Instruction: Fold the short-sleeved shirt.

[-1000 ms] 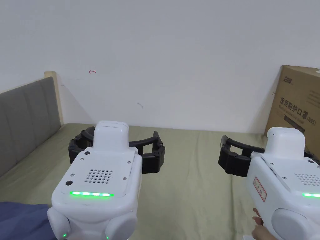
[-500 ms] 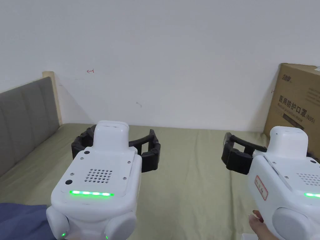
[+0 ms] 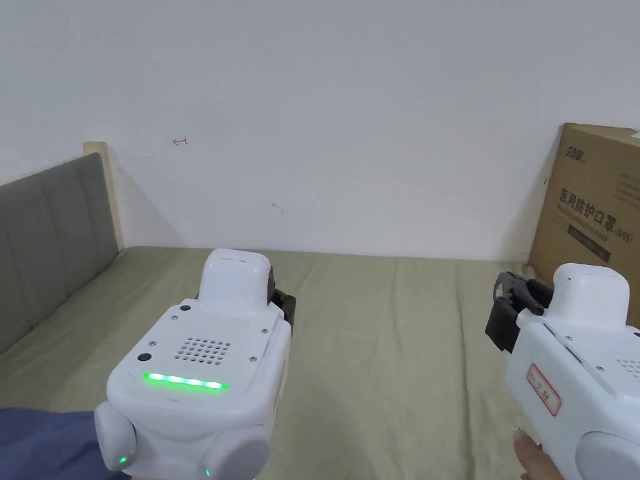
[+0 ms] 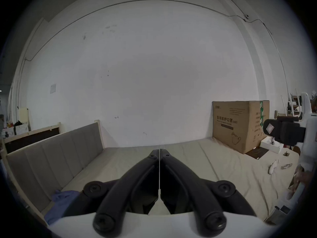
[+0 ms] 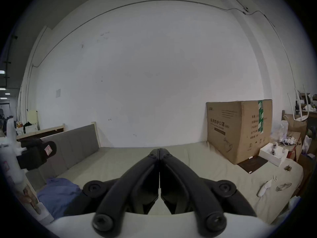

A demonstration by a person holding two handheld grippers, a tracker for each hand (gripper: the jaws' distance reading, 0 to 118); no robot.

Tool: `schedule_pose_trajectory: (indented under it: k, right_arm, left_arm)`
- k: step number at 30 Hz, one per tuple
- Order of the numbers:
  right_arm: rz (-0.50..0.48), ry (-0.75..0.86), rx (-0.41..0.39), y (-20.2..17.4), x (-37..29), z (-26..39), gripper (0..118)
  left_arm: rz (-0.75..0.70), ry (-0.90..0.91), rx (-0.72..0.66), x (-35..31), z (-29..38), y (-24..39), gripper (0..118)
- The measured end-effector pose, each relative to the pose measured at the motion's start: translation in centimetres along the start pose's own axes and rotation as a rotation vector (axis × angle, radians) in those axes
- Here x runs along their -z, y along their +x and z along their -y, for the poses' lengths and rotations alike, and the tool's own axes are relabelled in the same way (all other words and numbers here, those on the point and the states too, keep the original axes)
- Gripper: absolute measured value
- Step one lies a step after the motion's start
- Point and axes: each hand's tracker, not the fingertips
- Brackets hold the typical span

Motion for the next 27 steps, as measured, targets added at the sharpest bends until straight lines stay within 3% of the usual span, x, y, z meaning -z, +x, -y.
schedule_pose_trajectory:
  k: [7, 12, 17, 20, 25, 27]
  right_arm:
    - [-0.05, -0.072, -0.019, -2.7, 1.6, 1.5, 0]
    - [-0.221, -0.147, -0.001, -10.3, 4.2, 3.6, 0]
    - [-0.431, -0.168, -0.104, -21.2, 4.9, 5.3, 0]
    - [-0.542, -0.182, -0.099, -26.0, 4.6, 6.1, 0]
    - [-0.634, -0.222, -0.111, -30.9, 4.9, 7.5, 0]
    - [-0.665, -0.281, -0.148, -32.1, 5.3, 8.5, 0]
  left_arm:
    - [-0.059, -0.06, -0.057, -1.1, 1.7, -4.6, 0]
    - [-0.266, -0.087, -0.104, -4.8, 3.2, -12.8, 0]
    - [-0.495, -0.101, -0.18, -10.3, 4.9, -20.7, 0]
    - [-0.567, -0.118, -0.201, -12.6, 5.7, -23.5, 0]
    - [-0.624, -0.159, -0.177, -13.9, 7.3, -26.1, 0]
    - [-0.618, -0.277, -0.191, -12.6, 8.5, -27.7, 0]
